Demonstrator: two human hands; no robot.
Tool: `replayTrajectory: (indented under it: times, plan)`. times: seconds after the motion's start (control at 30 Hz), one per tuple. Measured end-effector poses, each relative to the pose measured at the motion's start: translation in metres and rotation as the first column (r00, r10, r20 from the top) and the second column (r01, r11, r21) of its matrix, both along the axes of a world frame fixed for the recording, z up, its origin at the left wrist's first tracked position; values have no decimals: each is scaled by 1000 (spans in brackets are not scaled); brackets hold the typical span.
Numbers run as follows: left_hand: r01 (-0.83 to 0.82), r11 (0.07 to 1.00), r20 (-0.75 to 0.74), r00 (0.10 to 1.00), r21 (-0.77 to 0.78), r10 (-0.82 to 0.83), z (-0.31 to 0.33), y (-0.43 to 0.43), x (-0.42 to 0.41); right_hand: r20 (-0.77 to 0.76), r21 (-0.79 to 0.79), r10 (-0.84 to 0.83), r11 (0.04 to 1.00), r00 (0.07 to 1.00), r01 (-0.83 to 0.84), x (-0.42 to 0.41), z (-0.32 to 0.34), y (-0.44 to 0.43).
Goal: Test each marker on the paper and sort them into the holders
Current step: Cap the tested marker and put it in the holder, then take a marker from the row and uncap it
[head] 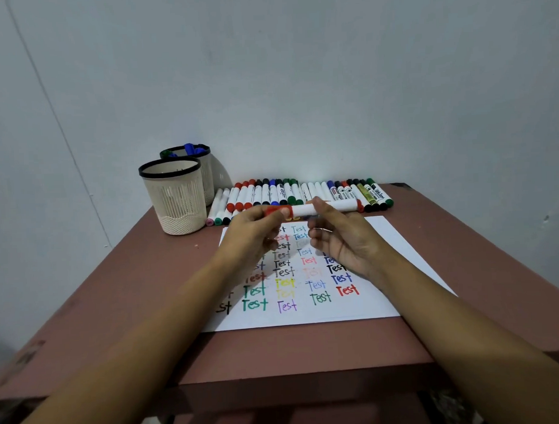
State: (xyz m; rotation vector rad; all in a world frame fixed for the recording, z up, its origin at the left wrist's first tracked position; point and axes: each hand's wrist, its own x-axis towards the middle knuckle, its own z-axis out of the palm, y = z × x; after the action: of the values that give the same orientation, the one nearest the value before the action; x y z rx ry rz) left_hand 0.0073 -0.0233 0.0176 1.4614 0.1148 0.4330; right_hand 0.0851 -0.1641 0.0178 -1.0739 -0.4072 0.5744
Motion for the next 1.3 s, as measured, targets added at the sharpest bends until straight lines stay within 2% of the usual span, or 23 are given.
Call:
replayTrajectory:
  times: [0.07, 0.1, 0.13, 0.17, 0.2, 0.23, 0.27, 0.3, 0.37, 0.43, 0.53, 0.67, 0.73, 0.93, 1.1, 1.17, 1.3]
  plan:
    - [-70, 997, 56, 996, -45, 72, 9, 7, -4, -29, -11, -82, 997, 996, 81, 4, -2, -2]
    - [-97, 994, 97, 990, -44, 101, 16, 13, -7, 32, -71, -154, 985, 988, 156, 5, -3, -2]
    - [-123, 992, 139, 982, -27, 125, 24, 19, -9, 179, -172, -221, 952, 959, 251, 5, -6, -2]
    - [-156, 988, 168, 974, 12, 151, 34, 25, -11, 402, -287, -241, 883, 883, 372, 5, -10, -2]
    - [-203, 977, 184, 965, 68, 188, 45, 32, -11, 632, -364, -184, 787, 753, 498, 5, -15, -2]
    - [-271, 953, 202, 949, 138, 241, 58, 40, -10, 788, -394, -66, 709, 612, 585, 4, -20, -1]
    - [-349, 913, 234, 925, 210, 300, 71, 48, -8, 856, -420, 62, 662, 513, 621, 4, -24, 0]
    - [-433, 858, 278, 891, 277, 360, 84, 57, -7, 874, -450, 170, 636, 456, 627, 4, -28, 1]
    - [-578, 725, 357, 812, 374, 462, 107, 78, -2, 869, -491, 287, 599, 402, 633, 5, -33, 2]
    - [-662, 604, 380, 749, 443, 543, 126, 105, 5, 872, -487, 294, 592, 391, 642, 6, -35, 1]
    - [-700, 443, 361, 688, 560, 630, 144, 142, 15, 886, -461, 276, 601, 372, 653, 5, -35, 2]
    - [-665, 334, 327, 666, 668, 671, 143, 169, 24, 887, -461, 289, 604, 360, 650, 8, -32, 4]
    - [-631, 309, 304, 673, 711, 674, 137, 173, 29, 889, -457, 292, 608, 353, 649, 8, -32, 4]
    - [-542, 317, 223, 711, 778, 667, 115, 178, 44, 891, -454, 300, 606, 340, 654, 10, -32, 6]
    - [-389, 297, 109, 746, 872, 657, 106, 182, 53, 889, -458, 299, 604, 348, 652, 12, -31, 8]
    - [-396, 285, 142, 765, 873, 629, 106, 176, 53, 887, -461, 298, 600, 353, 654, 12, -31, 7]
    - [-468, 211, 312, 801, 858, 510, 110, 148, 45, 884, -467, 312, 593, 347, 656, 10, -30, 6]
